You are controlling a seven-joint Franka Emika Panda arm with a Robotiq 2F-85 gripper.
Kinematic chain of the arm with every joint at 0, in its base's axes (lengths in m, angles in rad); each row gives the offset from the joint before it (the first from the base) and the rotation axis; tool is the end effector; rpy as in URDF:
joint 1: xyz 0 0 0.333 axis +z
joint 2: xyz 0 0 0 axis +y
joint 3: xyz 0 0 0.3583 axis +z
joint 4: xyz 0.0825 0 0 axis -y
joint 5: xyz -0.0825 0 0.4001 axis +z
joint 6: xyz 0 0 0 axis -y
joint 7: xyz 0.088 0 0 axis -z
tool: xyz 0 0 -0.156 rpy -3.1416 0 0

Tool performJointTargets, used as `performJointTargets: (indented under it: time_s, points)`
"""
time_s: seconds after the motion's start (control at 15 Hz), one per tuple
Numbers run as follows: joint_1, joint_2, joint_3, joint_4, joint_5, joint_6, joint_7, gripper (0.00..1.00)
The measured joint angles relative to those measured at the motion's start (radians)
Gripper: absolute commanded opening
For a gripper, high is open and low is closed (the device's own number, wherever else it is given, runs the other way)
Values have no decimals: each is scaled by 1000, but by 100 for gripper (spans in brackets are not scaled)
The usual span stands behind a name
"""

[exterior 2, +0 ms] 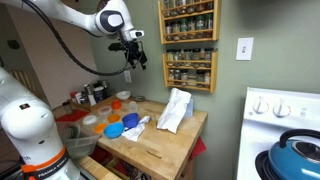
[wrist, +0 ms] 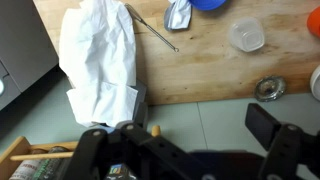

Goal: Pick up the white paper cup lid and put it on the clear lunch box, pick up the orange lid and put it on the orange lunch box

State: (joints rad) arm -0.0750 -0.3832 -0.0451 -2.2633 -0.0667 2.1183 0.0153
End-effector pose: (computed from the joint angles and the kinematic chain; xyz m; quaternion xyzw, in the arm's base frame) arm 0.4670 -0.0639 0.5220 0.9913 -0.0527 0.1174 0.0280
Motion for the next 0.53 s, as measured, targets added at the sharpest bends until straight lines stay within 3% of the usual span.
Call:
performJointTargets:
  time_s: [0.33,0.53]
  points:
    - [4,1,1,0,7,0,0,100]
    - [49,12,26,0,70,-19,0,100]
